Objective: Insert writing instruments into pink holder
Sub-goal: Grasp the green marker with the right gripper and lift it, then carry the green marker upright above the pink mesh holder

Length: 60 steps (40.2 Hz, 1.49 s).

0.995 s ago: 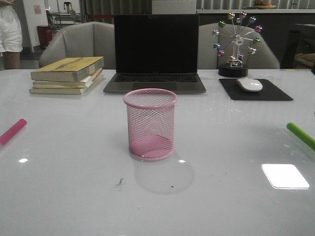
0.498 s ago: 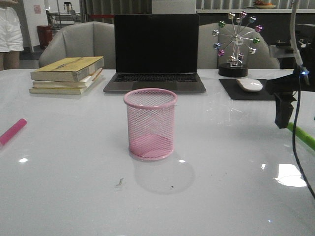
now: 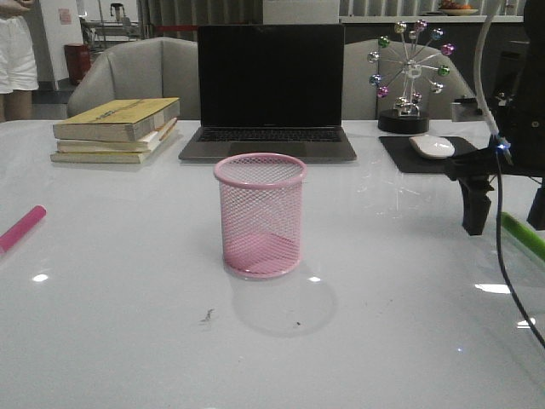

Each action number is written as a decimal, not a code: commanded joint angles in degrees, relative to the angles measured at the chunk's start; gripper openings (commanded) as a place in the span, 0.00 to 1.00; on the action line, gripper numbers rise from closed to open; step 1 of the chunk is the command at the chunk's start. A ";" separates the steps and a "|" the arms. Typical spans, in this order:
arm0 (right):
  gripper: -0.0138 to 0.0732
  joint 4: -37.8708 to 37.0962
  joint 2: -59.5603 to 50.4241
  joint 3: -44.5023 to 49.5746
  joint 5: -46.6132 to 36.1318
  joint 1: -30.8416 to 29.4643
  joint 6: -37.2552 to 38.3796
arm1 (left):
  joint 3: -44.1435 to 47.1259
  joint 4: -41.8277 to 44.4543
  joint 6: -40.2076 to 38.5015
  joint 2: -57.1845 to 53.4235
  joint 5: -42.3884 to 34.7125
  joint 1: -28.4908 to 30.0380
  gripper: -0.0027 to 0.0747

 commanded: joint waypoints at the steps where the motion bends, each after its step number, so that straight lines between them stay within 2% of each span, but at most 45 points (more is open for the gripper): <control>1: 0.86 -0.98 -3.31 -1.88 -1.71 -0.01 -0.57 | -1.63 -0.54 0.07 0.45 -4.33 -0.50 0.71; 22: 0.84 -0.98 -2.57 -1.88 -1.38 -0.07 -0.57 | -1.63 -0.54 0.07 0.45 -4.33 -0.50 0.71; 25: 0.76 -0.98 -2.57 -1.88 -1.17 -0.07 -0.57 | -1.63 -0.54 0.07 0.45 -4.33 -0.50 0.71; 33: 0.46 -0.98 -2.57 -1.88 -1.05 -0.07 -0.57 | -1.63 -0.54 0.07 0.45 -4.33 -0.50 0.71; 36: 0.39 -0.98 -2.57 -1.88 -1.05 -0.07 -0.57 | -1.63 -0.54 0.07 0.45 -4.33 -0.50 0.71; 40: 0.34 -0.98 -2.57 -1.88 -0.80 -0.07 -0.57 | -1.63 -0.54 0.07 0.45 -4.33 -0.50 0.71; 47: 0.34 -0.41 -4.84 -1.02 -0.94 0.19 -0.57 | -1.63 -0.54 0.07 0.45 -4.33 -0.50 0.71; 53: 0.34 0.00 -11.70 5.04 -7.53 1.47 -0.59 | -1.63 -0.54 0.07 0.45 -4.33 -0.50 0.71; 60: 0.34 0.38 -23.17 17.21 -20.68 4.75 -0.59 | -1.63 -0.54 0.07 0.45 -4.33 -0.50 0.71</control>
